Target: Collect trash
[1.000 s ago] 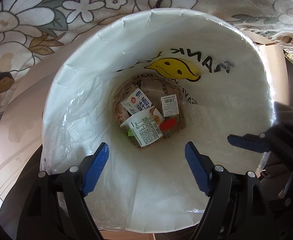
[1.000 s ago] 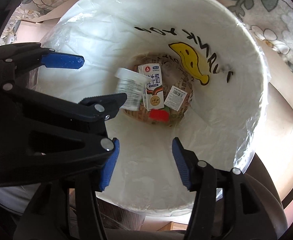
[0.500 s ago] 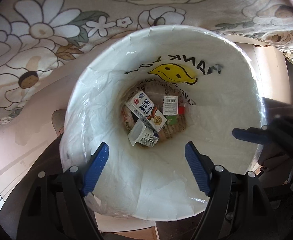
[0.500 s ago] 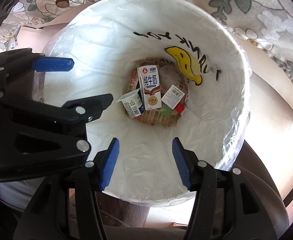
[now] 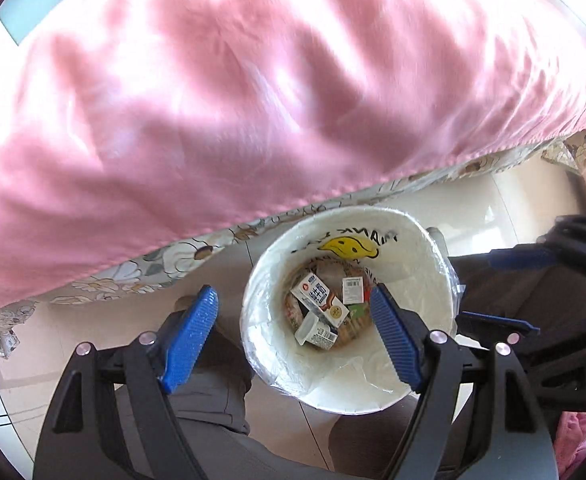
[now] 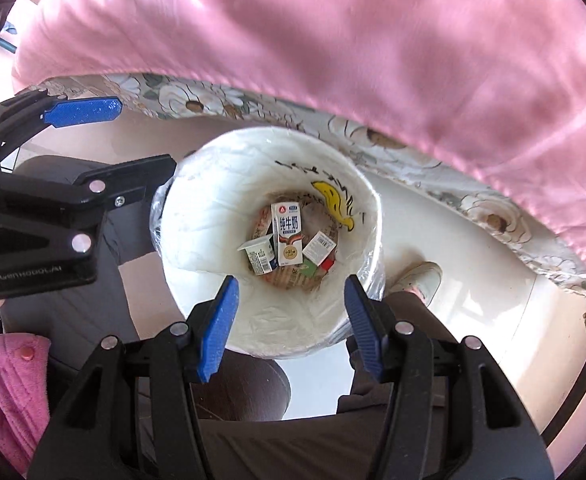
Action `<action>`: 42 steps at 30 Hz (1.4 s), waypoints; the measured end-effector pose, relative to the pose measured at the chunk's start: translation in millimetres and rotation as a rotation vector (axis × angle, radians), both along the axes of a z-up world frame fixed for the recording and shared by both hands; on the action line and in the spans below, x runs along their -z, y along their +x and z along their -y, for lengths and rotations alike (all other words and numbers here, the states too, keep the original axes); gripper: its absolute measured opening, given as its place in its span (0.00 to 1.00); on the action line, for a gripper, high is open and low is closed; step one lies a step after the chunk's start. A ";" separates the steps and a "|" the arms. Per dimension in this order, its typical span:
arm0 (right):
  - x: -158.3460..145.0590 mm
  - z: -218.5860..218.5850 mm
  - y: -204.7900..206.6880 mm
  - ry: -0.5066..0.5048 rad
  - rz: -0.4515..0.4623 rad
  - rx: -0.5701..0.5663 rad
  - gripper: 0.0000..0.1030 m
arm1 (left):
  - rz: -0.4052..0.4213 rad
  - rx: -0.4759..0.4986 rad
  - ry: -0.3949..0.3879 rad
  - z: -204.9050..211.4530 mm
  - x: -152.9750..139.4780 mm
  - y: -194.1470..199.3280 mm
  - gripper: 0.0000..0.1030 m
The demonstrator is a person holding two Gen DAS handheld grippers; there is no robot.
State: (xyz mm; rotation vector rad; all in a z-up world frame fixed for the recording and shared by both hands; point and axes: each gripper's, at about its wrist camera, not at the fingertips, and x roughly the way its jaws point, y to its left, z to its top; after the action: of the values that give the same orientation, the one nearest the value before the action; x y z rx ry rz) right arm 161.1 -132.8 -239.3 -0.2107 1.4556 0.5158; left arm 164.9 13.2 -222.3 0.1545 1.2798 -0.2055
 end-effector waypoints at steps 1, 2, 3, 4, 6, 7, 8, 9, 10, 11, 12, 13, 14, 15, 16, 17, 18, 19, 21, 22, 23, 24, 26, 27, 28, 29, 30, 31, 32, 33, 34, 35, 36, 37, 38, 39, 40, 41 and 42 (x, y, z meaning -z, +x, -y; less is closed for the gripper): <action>-10.1 1.6 0.3 0.004 0.019 0.004 0.54 | 0.014 -0.007 -0.008 -2.0 -8.3 -0.9 0.78; -19.4 2.3 -1.5 0.007 0.040 0.009 0.54 | 0.028 -0.017 -0.007 -3.0 -17.0 -1.6 0.78; -29.3 4.0 -2.6 0.010 0.062 0.012 0.54 | 0.043 -0.022 -0.006 -4.6 -25.0 -2.3 0.78; -40.0 5.8 -3.6 0.012 0.083 0.014 0.54 | 0.057 -0.025 -0.005 -5.3 -34.2 -3.9 0.78; -57.4 8.7 -7.6 0.013 0.124 0.017 0.55 | 0.087 -0.030 0.006 -4.7 -49.4 -8.1 0.78; -65.2 9.1 -9.8 0.009 0.145 0.017 0.59 | 0.106 -0.028 0.015 -4.7 -58.1 -10.1 0.78; -74.2 9.2 -13.0 0.007 0.171 0.016 0.60 | 0.128 -0.027 0.020 -4.9 -67.6 -13.7 0.78; -82.6 10.0 -15.8 0.005 0.198 0.018 0.61 | 0.148 -0.029 0.022 -5.3 -76.7 -16.4 0.78; -90.9 10.7 -18.4 0.006 0.221 0.022 0.61 | 0.165 -0.031 0.021 -6.0 -85.4 -19.4 0.78; -98.3 11.0 -20.6 0.012 0.241 0.028 0.61 | 0.179 -0.032 0.018 -7.5 -94.8 -22.3 0.78; -107.4 13.0 -23.4 0.017 0.259 0.039 0.61 | 0.192 -0.034 0.015 -8.5 -102.7 -25.4 0.78; -117.8 16.5 -26.4 0.025 0.278 0.051 0.61 | 0.208 -0.035 0.010 -9.0 -112.6 -29.3 0.78; -128.1 19.0 -30.2 0.034 0.295 0.064 0.61 | 0.224 -0.034 0.008 -8.7 -121.9 -33.8 0.80; -137.5 20.8 -34.0 0.037 0.314 0.080 0.61 | 0.239 -0.033 0.009 -8.1 -130.9 -38.8 0.82; -147.0 22.0 -38.5 0.044 0.335 0.092 0.62 | 0.260 -0.032 0.008 -7.9 -140.4 -45.5 0.82; -155.2 23.0 -43.4 0.051 0.356 0.101 0.63 | 0.281 -0.029 0.006 -6.6 -148.1 -52.4 0.84; -163.4 24.0 -48.6 0.058 0.379 0.107 0.65 | 0.299 -0.028 0.004 -5.6 -156.9 -58.9 0.85; -172.2 25.2 -54.1 0.070 0.408 0.108 0.66 | 0.316 -0.024 -0.002 -5.3 -164.7 -65.5 0.86; -188.4 28.0 -66.3 0.085 0.461 0.115 0.68 | 0.347 -0.013 -0.025 -5.4 -178.3 -78.7 0.87; -195.0 28.6 -72.3 0.093 0.479 0.122 0.70 | 0.365 -0.015 -0.029 -6.6 -185.0 -85.2 0.88; -201.6 30.5 -77.4 0.103 0.493 0.134 0.71 | 0.382 -0.018 -0.031 -7.3 -190.3 -91.3 0.89; -205.4 32.4 -82.2 0.111 0.505 0.147 0.71 | 0.397 -0.021 -0.033 -6.9 -194.7 -97.4 0.89; -212.7 35.2 -91.1 0.103 0.530 0.177 0.72 | 0.424 -0.028 -0.031 -7.3 -203.0 -108.6 0.90; -216.1 36.0 -95.6 0.090 0.550 0.194 0.72 | 0.435 -0.033 -0.027 -7.4 -206.6 -114.1 0.91; -219.8 36.2 -101.3 0.077 0.570 0.208 0.73 | 0.444 -0.035 -0.023 -7.1 -209.6 -117.9 0.91; -222.8 36.2 -106.3 0.072 0.584 0.219 0.73 | 0.452 -0.040 -0.018 -7.1 -212.1 -122.0 0.91; -225.3 36.7 -110.4 0.075 0.590 0.230 0.74 | 0.458 -0.046 -0.013 -7.4 -213.5 -125.8 0.91; -226.8 38.2 -114.6 0.079 0.593 0.247 0.75 | 0.461 -0.049 -0.011 -7.4 -215.2 -128.7 0.91; -228.2 38.8 -119.0 0.071 0.607 0.264 0.75 | 0.466 -0.055 -0.007 -7.6 -216.3 -131.0 0.91; -230.1 38.3 -123.2 0.056 0.626 0.274 0.75 | 0.477 -0.062 0.004 -7.5 -218.4 -134.4 0.91; -231.2 39.0 -126.9 0.041 0.642 0.285 0.75 | 0.486 -0.067 0.013 -7.2 -219.7 -137.3 0.91; -233.0 38.7 -130.6 0.029 0.656 0.297 0.75 | 0.494 -0.070 0.021 -7.0 -221.0 -141.2 0.91; -234.3 38.8 -134.2 0.026 0.666 0.311 0.75 | 0.503 -0.072 0.033 -5.9 -222.0 -143.9 0.91; -235.5 38.5 -138.3 0.028 0.676 0.325 0.75 | 0.509 -0.073 0.042 -5.1 -222.9 -146.9 0.91; -236.5 37.5 -141.6 0.023 0.688 0.330 0.75 | 0.512 -0.073 0.048 -4.1 -223.7 -148.5 0.91; -237.6 36.2 -144.0 0.006 0.702 0.334 0.75 | 0.512 -0.071 0.051 -3.2 -223.9 -150.1 0.91; -238.3 34.9 -147.0 -0.015 0.715 0.338 0.75 | 0.509 -0.069 0.051 -2.7 -223.8 -151.7 0.91; -238.6 34.3 -148.5 -0.026 0.720 0.342 0.76 | 0.505 -0.067 0.051 -2.0 -223.6 -152.7 0.91; -238.4 35.2 -150.5 -0.024 0.718 0.347 0.76 | 0.502 -0.064 0.046 -1.6 -223.7 -154.4 0.91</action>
State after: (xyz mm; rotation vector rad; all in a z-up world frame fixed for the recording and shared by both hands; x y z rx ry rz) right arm 10.5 -167.9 -0.9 -0.1361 0.7697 0.1088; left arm 10.5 14.8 1.4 0.1904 0.7889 -0.0746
